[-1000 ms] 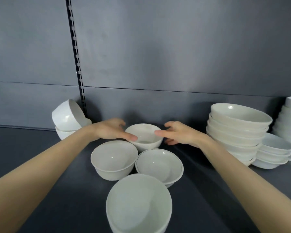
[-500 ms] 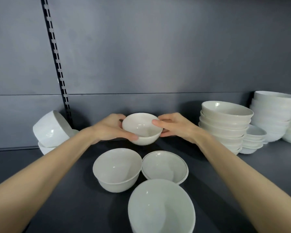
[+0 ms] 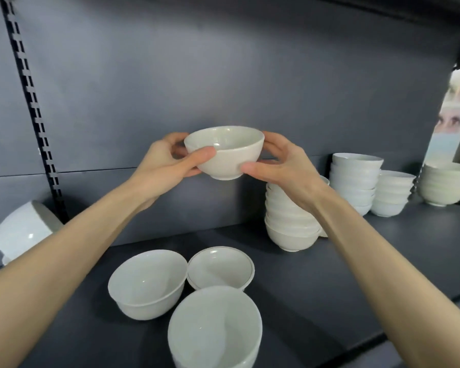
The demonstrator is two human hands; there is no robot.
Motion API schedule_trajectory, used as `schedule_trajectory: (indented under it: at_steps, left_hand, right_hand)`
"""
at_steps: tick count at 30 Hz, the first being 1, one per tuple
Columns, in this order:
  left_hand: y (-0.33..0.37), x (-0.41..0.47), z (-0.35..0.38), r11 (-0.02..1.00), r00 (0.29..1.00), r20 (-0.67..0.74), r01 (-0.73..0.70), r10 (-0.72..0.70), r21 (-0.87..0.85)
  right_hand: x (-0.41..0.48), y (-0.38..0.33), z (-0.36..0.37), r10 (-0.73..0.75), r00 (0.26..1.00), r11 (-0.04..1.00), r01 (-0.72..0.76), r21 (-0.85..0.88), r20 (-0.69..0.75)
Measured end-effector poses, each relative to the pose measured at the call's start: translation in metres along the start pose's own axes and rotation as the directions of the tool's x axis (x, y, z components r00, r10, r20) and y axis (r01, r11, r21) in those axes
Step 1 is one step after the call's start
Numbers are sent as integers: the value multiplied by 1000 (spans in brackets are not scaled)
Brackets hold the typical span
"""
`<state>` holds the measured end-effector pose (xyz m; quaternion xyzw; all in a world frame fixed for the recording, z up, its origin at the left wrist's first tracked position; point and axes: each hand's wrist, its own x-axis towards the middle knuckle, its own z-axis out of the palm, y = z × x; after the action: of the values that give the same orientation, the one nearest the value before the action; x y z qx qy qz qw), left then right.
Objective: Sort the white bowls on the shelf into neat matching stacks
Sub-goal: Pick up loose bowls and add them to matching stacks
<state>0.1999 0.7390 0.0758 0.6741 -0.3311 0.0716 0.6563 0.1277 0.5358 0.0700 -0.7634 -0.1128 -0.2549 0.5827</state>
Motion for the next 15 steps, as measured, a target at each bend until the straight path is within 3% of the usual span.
schedule_trajectory:
  at_steps: [7,15]
  left_hand:
    - [38,0,67,994,995,-36,-98,96,-54]
    - [72,-14,181,992,992,1,-127,127,-13]
  right_hand:
    - [-32,-31,-61,-108,989,993,102,-61,-103]
    - [-87,-37,-171,-78,992,997,75,-33,-104]
